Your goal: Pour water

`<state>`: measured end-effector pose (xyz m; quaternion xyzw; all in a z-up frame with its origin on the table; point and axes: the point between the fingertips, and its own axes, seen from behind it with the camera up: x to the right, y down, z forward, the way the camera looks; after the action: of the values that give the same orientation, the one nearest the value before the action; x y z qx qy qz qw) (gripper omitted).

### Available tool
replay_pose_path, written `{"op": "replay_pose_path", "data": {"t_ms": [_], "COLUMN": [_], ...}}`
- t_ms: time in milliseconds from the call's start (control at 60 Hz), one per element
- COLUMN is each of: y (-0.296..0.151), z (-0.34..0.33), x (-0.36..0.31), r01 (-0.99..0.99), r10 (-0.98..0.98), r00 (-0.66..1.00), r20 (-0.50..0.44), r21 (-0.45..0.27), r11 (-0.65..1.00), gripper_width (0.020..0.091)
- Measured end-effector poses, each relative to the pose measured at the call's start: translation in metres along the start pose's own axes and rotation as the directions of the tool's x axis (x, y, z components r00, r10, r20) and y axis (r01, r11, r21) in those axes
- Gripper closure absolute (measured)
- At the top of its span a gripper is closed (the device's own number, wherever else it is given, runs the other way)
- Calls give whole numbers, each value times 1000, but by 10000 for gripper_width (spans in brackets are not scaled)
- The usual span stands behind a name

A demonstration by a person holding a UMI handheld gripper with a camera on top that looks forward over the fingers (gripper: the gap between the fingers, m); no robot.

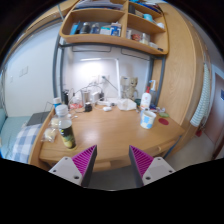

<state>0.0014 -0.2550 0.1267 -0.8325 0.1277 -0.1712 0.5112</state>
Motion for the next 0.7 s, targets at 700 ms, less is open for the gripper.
{"op": "replay_pose_path", "data": {"t_ms": [700], "y": [-24], "z": [106], "x": [-181], "r01": [1], "r10": [-68], "r00": [958], "r20": [278], "r21": [237], "r11": [971], "gripper_width": [467]}}
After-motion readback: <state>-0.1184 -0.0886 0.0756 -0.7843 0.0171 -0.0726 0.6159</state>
